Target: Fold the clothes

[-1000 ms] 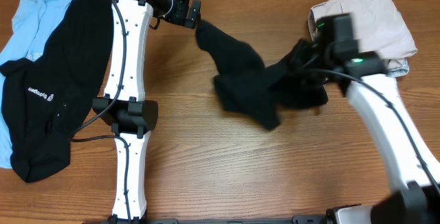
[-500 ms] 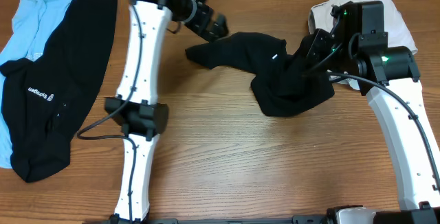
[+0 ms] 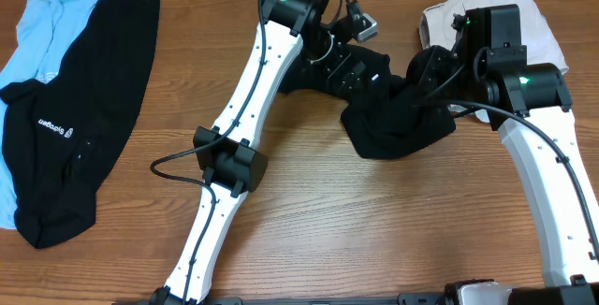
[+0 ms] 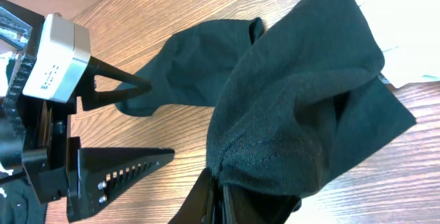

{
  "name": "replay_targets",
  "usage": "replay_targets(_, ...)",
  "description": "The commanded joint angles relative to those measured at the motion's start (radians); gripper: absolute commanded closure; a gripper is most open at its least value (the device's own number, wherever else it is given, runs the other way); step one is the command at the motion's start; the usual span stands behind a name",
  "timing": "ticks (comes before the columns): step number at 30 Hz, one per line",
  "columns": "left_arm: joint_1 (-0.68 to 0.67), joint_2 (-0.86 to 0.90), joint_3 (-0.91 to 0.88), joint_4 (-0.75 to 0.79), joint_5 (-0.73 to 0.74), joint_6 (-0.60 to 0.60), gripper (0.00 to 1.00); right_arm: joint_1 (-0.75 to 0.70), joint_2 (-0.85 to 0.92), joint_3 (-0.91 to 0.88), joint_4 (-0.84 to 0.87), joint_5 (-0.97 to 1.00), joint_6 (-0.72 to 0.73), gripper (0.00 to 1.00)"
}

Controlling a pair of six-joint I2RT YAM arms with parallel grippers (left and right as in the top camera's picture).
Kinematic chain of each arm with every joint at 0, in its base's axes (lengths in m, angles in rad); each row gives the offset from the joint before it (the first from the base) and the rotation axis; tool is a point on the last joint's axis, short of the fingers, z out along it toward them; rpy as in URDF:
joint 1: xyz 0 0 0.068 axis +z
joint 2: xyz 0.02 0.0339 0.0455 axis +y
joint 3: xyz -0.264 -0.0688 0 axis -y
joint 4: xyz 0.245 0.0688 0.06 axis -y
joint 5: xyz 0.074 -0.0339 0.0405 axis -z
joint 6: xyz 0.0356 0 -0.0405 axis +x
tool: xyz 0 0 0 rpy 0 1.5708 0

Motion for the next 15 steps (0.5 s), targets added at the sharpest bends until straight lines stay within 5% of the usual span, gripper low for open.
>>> replay_targets(1,-0.011,0.000,0.003,0.011,0.098,0.013,0.00,-0.003,-0.007,0.019,0.003,0.021,-0.007,0.96)
replay_targets(6,-0.022,0.000,-0.011,0.027,0.171,0.027,0.00,-0.003,-0.007,0.019,0.004,0.020,-0.007,0.96)
replay_targets(15,-0.048,0.000,-0.092,0.033,0.342,0.224,0.00,-0.003,-0.007,0.019,0.005,0.020,-0.007,0.96)
